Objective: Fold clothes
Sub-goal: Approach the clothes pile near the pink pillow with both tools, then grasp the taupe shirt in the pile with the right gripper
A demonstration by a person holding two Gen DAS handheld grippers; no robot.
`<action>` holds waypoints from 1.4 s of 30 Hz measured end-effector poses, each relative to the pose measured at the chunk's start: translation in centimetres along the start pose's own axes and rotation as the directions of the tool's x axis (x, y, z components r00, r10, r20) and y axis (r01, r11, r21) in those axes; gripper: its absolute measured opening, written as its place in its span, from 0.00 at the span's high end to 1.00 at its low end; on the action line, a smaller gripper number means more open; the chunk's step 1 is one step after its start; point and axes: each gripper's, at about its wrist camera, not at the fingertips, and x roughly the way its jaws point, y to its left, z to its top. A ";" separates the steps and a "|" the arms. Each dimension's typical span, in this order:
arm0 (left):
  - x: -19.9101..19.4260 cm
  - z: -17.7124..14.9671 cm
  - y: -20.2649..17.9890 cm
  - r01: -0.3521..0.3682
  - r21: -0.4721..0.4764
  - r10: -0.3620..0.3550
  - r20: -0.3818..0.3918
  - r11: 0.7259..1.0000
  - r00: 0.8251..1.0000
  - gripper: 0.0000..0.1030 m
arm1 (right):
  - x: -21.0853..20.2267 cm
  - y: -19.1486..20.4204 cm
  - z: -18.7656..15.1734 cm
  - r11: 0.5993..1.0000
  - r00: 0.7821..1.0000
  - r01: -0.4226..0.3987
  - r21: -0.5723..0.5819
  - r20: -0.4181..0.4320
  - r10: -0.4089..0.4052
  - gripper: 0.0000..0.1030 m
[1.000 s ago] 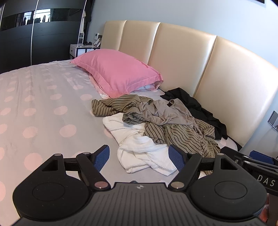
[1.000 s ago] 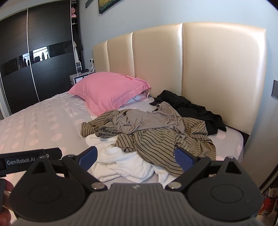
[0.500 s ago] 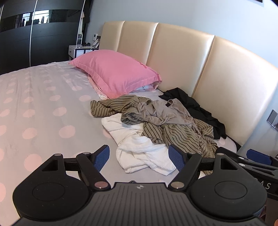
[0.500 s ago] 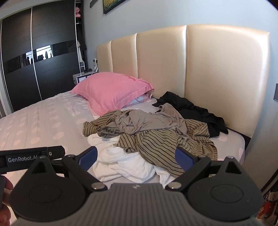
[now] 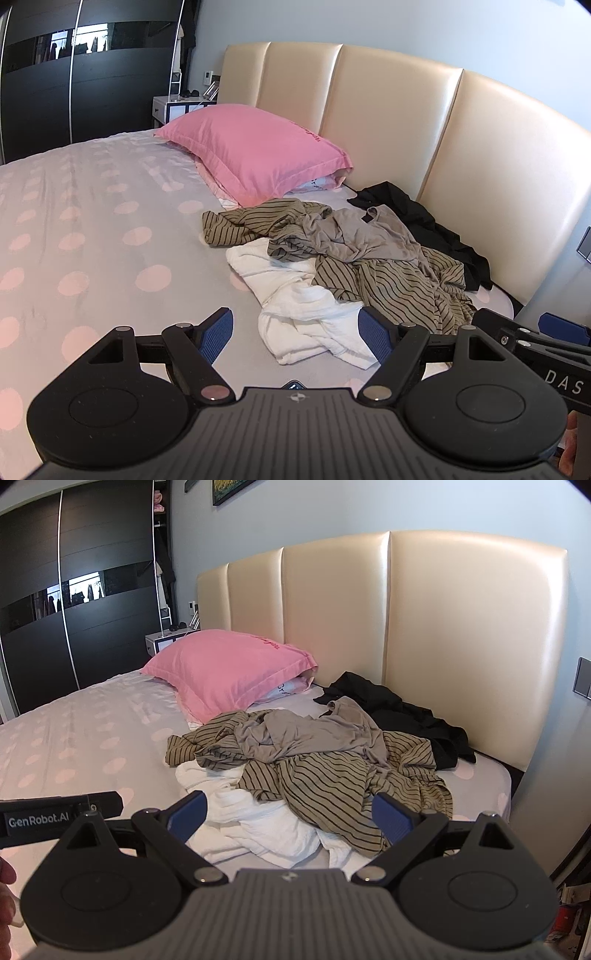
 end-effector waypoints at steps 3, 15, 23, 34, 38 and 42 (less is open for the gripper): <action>0.0 -0.1 0.1 -0.003 0.000 0.003 -0.005 1.000 1.000 0.28 | 0.1 -0.1 0.0 1.000 1.000 -0.001 0.001 -0.005 0.001 0.06; 0.2 -0.2 0.7 -0.027 0.002 0.027 -0.020 1.000 0.999 0.28 | 1.0 -0.3 -0.1 0.999 0.998 -0.040 0.017 -0.042 0.041 0.06; 0.2 -0.7 3.8 -0.105 0.013 0.106 -0.053 0.994 0.993 0.28 | 3.4 -0.8 0.9 0.983 0.975 -0.185 0.006 -0.125 0.185 0.06; 0.5 -2.2 10.5 -0.232 0.002 0.231 -0.116 0.973 0.966 0.28 | 12.2 -0.7 2.0 0.926 0.966 -0.251 -0.283 -0.137 0.220 0.16; 0.7 -3.5 13.9 -0.281 -0.008 0.276 -0.159 0.960 0.948 0.28 | 17.5 -0.7 2.3 0.908 0.967 -0.244 -0.342 -0.149 0.204 0.27; 0.2 -5.2 17.5 -0.344 -0.031 0.331 -0.202 0.939 0.922 0.28 | 22.9 0.2 2.8 0.886 0.971 -0.227 -0.403 -0.159 0.177 0.36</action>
